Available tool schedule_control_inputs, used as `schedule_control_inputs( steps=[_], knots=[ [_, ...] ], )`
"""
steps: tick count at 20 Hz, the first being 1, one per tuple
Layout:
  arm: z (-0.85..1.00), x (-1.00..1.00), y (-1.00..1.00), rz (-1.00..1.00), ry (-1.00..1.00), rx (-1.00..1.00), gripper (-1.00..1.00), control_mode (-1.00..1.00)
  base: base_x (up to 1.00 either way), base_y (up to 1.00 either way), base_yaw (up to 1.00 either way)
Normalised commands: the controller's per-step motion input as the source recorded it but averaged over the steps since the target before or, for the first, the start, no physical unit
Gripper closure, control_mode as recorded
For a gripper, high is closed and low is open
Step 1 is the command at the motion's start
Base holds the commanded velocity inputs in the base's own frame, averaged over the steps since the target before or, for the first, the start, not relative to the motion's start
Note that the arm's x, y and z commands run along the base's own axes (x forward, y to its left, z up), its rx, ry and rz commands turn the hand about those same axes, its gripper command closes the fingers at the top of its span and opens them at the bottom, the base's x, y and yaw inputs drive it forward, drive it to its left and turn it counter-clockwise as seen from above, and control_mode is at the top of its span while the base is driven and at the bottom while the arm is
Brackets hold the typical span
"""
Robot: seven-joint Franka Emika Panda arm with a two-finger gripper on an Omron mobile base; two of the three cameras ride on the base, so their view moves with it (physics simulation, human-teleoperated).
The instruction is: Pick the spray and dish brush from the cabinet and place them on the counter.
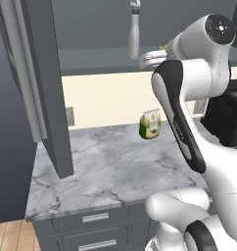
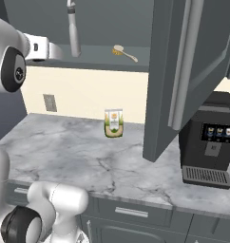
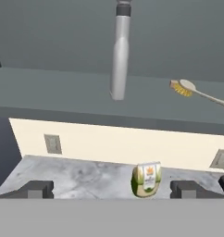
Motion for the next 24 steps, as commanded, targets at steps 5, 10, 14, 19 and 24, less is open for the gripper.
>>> schedule_control_inputs(
  steps=[5,10,14,19,24],
  knots=[
    [0.0,0.24,-0.04,0.0,-0.1,0.0,-1.0,-1.0,0.0,0.0,0.0],
    [0.21,0.23,-0.1,0.0,0.05,0.0,-1.0,-1.0,0.0,0.0,0.0],
    [0.19,0.19,0.0,0.0,0.11,0.0,-1.0,-1.0,0.0,0.0,0.0],
    [-0.17,0.14,0.0,0.0,-0.06,0.0,-1.0,-1.0,0.0,0.0,0.0],
    [-0.18,0.34,0.0,0.0,-0.09,0.0,-1.0,-1.0,0.0,0.0,0.0]
  ],
)
